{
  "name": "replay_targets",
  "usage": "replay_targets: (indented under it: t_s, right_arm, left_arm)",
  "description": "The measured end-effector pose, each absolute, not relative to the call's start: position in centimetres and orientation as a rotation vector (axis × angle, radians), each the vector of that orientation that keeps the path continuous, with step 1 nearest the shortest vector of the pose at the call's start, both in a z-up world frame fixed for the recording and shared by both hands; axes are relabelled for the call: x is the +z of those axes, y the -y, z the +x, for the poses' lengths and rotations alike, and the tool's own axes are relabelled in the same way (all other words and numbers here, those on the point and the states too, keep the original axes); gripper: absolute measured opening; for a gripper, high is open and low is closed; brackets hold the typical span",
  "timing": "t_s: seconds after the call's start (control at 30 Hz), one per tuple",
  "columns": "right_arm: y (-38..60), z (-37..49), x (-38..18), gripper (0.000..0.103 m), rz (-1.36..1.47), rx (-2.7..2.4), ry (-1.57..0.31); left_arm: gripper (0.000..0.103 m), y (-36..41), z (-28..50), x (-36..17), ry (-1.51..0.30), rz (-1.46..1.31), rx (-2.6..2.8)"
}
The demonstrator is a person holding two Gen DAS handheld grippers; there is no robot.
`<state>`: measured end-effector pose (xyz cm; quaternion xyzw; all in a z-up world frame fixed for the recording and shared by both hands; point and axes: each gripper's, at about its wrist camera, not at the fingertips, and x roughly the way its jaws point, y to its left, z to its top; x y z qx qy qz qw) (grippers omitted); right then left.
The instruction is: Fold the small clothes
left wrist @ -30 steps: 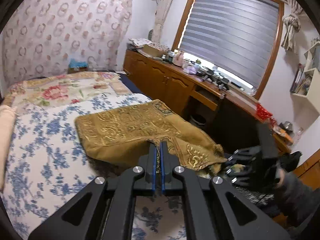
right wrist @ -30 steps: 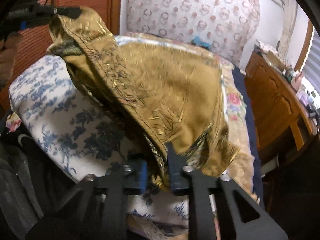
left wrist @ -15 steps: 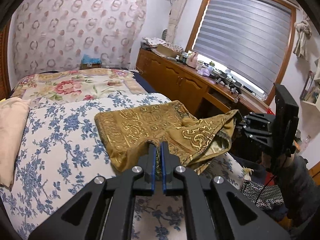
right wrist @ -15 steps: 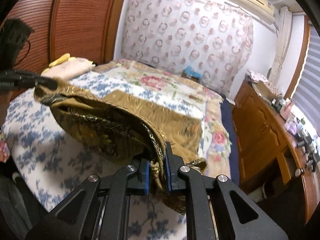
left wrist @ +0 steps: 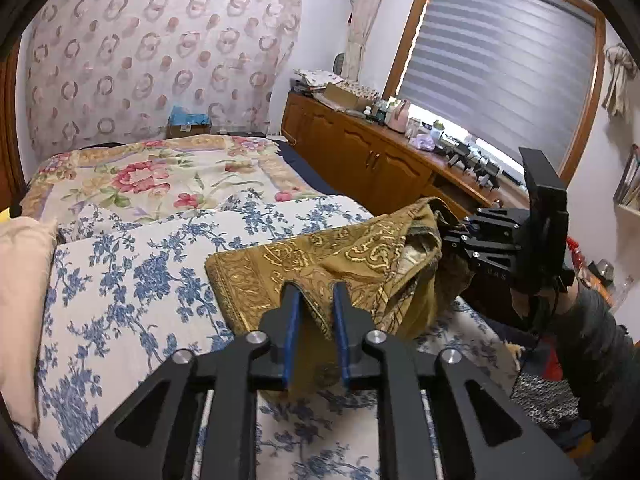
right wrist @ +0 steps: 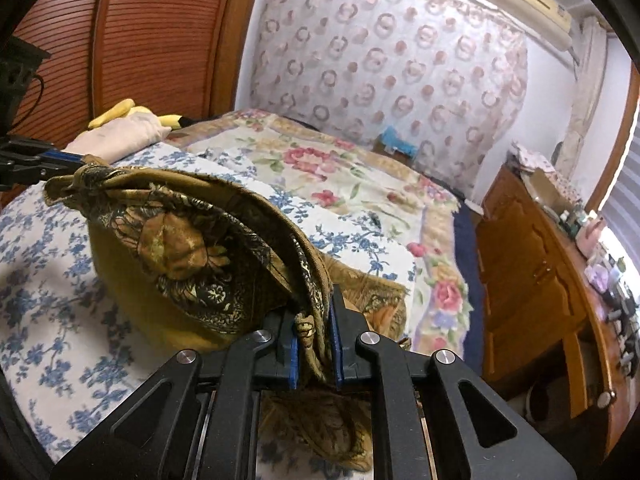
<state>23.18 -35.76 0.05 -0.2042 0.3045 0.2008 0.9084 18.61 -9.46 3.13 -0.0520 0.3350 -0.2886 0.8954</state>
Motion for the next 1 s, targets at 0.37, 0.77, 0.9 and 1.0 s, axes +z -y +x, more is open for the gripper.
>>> replay_targets:
  t_s: [0.37,0.77,0.9,1.0]
  right_arm:
    - [34.8,26.6,-2.7,0.010,-0.472,0.471,-0.646]
    - [34.9,30.4,-2.7,0.015,-0.422,0.445,-0.687]
    - [35.7,31.7,-1.0,0.024,-0.350,0.384,-0.646]
    - [36.9,31.9,0.7,0.033,-0.309,0.321,-0.603]
  left_arm:
    - [0.058,8.6,21.5,1.9,-0.715,-0.102,-0.570]
    - [0.058,7.1,23.0,1.3,-0.705,-0.121,-0.518]
    - [0.058,8.0,24.0,0.3,-0.743,-0.097,-0.517]
    - [0.058,9.2,25.1,-0.7,-0.781,-0.058,-0.519]
